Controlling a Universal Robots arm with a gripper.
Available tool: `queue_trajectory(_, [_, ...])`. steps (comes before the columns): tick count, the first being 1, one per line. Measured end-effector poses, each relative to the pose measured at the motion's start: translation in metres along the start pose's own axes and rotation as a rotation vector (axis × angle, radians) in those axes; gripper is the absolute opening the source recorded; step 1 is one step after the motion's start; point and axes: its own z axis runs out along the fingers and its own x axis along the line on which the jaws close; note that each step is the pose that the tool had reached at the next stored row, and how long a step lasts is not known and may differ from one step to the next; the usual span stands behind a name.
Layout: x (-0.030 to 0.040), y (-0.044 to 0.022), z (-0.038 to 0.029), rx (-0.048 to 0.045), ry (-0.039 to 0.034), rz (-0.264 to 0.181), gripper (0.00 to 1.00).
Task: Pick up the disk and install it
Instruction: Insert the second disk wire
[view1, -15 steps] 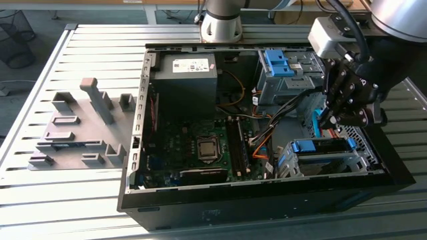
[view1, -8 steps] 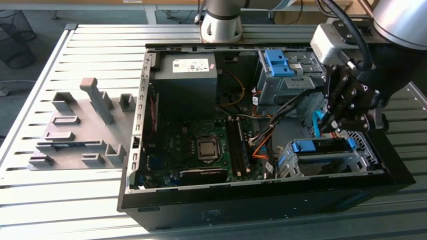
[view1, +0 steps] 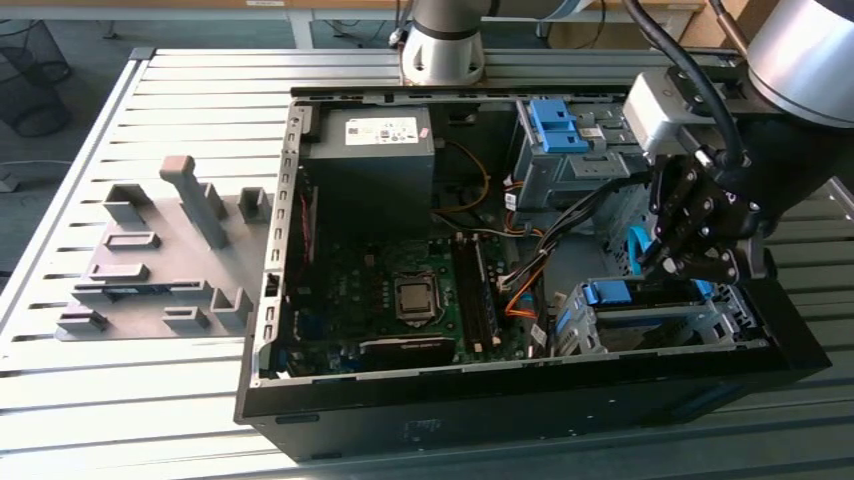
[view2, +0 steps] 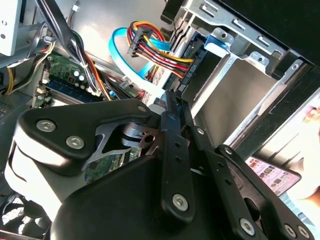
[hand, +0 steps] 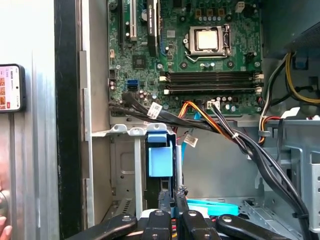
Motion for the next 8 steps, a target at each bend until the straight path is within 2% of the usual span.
queue_trajectory(5, [0.0, -0.0006, 0.0, -0.0006, -0.0001, 0.002, 0.16])
queue_trajectory(8, [0.0, -0.0019, 0.0022, -0.0023, -0.0027, 0.002, 0.16])
